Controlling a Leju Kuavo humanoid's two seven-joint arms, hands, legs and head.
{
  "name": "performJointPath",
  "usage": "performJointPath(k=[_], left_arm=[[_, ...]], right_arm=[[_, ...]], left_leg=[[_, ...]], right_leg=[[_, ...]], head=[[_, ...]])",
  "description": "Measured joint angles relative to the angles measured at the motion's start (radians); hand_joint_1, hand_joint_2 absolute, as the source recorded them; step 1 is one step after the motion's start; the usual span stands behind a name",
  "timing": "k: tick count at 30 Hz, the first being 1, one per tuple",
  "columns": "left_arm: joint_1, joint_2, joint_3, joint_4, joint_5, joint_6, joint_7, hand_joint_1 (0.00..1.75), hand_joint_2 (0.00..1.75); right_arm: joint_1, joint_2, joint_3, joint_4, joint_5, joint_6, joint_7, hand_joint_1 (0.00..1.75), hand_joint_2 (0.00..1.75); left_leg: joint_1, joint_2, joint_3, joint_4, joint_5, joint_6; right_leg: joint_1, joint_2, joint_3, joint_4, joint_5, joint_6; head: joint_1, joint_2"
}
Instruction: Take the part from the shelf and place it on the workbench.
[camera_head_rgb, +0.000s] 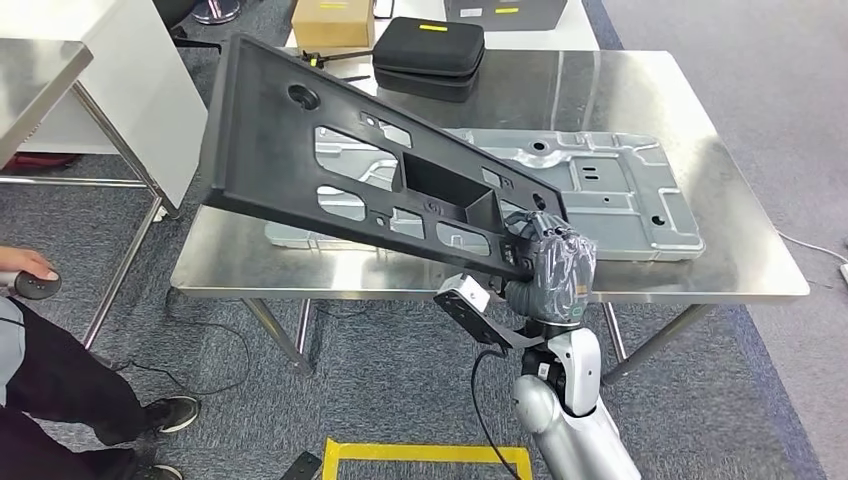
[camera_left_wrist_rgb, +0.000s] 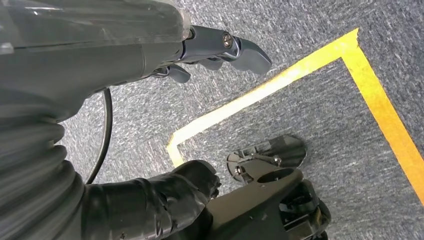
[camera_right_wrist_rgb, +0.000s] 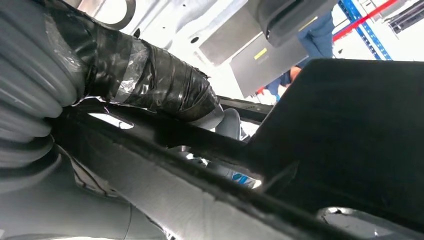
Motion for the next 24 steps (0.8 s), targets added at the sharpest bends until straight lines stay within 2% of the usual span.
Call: performJointPath(k=[1,2,3,5,8,9,10,12,13,14,15,17,18,19,22,24], left_arm=[[0.000,-0.001,0.000,0.000,-0.001,-0.001,0.000,0.00,1.75],[0.000,-0.002,0.000,0.000,-0.003,-0.003,0.000,0.00,1.75],[-0.001,-0.003,0.000,0.000,-0.004,-0.004,0.000,0.00,1.75],[-0.003,-0.005,-0.001,0.000,-0.006,-0.006,0.000,0.00,1.75],[-0.006,-0.005,-0.001,0.000,-0.006,-0.006,0.000,0.00,1.75],[-0.006,-0.005,-0.001,-0.001,-0.006,-0.006,-0.001,0.00,1.75],[-0.007,-0.005,-0.001,-0.001,-0.006,-0.006,-0.001,0.00,1.75],[-0.007,-0.005,-0.001,-0.001,-0.006,-0.006,-0.001,0.00,1.75],[-0.006,-0.005,-0.001,-0.001,-0.007,-0.006,-0.001,0.00,1.75],[-0.005,-0.005,-0.001,-0.001,-0.007,-0.007,0.000,0.00,1.75],[-0.005,-0.005,-0.001,-0.001,-0.007,-0.008,0.000,0.00,1.75],[-0.006,-0.005,-0.001,-0.001,-0.008,-0.008,0.000,0.00,1.75],[-0.006,-0.005,-0.001,-0.001,-0.009,-0.008,0.001,0.00,1.75],[-0.007,-0.006,-0.001,-0.001,-0.009,-0.007,0.002,0.00,1.75],[-0.009,-0.007,-0.002,-0.001,-0.013,-0.005,0.004,0.00,1.75],[-0.009,-0.010,-0.002,-0.001,-0.016,-0.001,0.005,0.00,1.75]], right_arm=[[-0.001,0.000,-0.001,0.003,0.000,0.000,0.000,1.71,1.75],[-0.002,0.000,-0.001,0.005,0.001,0.000,0.000,1.71,1.75],[-0.003,-0.001,-0.002,0.006,0.001,0.000,0.001,1.71,1.75],[-0.005,-0.001,-0.004,0.008,0.002,-0.001,0.001,1.71,1.75],[-0.005,-0.001,-0.011,0.009,0.003,-0.001,0.003,1.71,1.75],[-0.006,-0.001,-0.013,0.009,0.003,-0.001,0.003,1.71,1.75],[-0.007,-0.001,-0.014,0.009,0.003,-0.001,0.003,1.71,1.75],[-0.008,-0.001,-0.015,0.011,0.003,-0.001,0.003,1.71,1.75],[-0.007,-0.001,-0.016,0.012,0.003,-0.001,0.003,1.71,1.75],[-0.005,-0.001,-0.016,0.014,0.004,-0.001,0.004,1.71,1.75],[-0.003,-0.001,-0.017,0.015,0.004,-0.001,0.005,1.71,1.75],[0.000,-0.001,-0.020,0.015,0.004,-0.002,0.007,1.71,1.75],[0.000,-0.001,-0.022,0.015,0.004,-0.002,0.009,1.71,1.75],[0.001,-0.001,-0.025,0.015,0.004,-0.003,0.010,1.71,1.75],[0.006,-0.002,-0.033,0.014,0.006,-0.007,0.012,1.71,1.75],[0.010,-0.003,-0.038,0.014,0.009,-0.008,0.012,1.71,1.75]], left_leg=[[0.000,-0.001,0.010,0.002,-0.009,-0.002],[-0.002,-0.001,0.019,0.004,-0.018,-0.006],[-0.003,-0.002,0.024,0.006,-0.025,-0.010],[-0.005,-0.001,0.025,0.007,-0.033,-0.021],[-0.005,0.002,0.023,0.018,-0.049,-0.036],[-0.004,0.002,0.009,0.050,-0.065,-0.040],[-0.001,0.003,-0.018,0.103,-0.088,-0.045],[0.002,0.003,-0.097,0.238,-0.131,-0.052],[0.004,0.003,-0.130,0.282,-0.133,-0.055],[0.006,0.003,-0.147,0.292,-0.116,-0.057],[0.007,0.003,-0.144,0.262,-0.079,-0.057],[0.008,0.003,-0.101,0.135,0.009,-0.053],[0.006,0.003,-0.079,0.080,0.036,-0.050],[0.004,0.002,-0.065,0.046,0.044,-0.045],[0.002,0.002,-0.056,0.023,0.031,-0.031],[0.006,0.002,-0.048,0.013,0.031,-0.019]], right_leg=[[0.000,0.000,0.021,-0.069,0.051,-0.004],[0.003,0.000,0.045,-0.133,0.088,-0.008],[0.005,-0.001,0.066,-0.185,0.108,-0.014],[0.011,0.000,0.082,-0.216,0.102,-0.023],[0.004,0.003,0.096,-0.232,0.095,-0.037],[0.001,0.003,0.103,-0.237,0.093,-0.042],[-0.001,0.001,0.110,-0.240,0.090,-0.047],[-0.001,0.000,0.121,-0.240,0.081,-0.053],[-0.001,0.000,0.126,-0.240,0.075,-0.053],[-0.001,0.002,0.133,-0.239,0.069,-0.052],[-0.001,0.003,0.142,-0.237,0.063,-0.050],[-0.001,0.005,0.158,-0.236,0.047,-0.043],[0.000,0.006,0.163,-0.234,0.041,-0.038],[0.002,0.006,0.164,-0.233,0.037,-0.033],[0.004,0.005,0.163,-0.236,0.033,-0.018],[0.002,0.004,0.154,-0.207,0.011,-0.009]], head=[[0.000,0.000],[0.000,0.000],[0.000,0.000],[-0.001,0.000],[-0.003,0.000],[-0.004,0.000],[-0.004,0.000],[-0.006,0.000],[-0.005,0.000],[-0.005,0.000],[-0.006,0.000],[-0.005,0.000],[-0.005,0.000],[-0.005,0.000],[-0.005,0.000],[-0.005,0.000]])
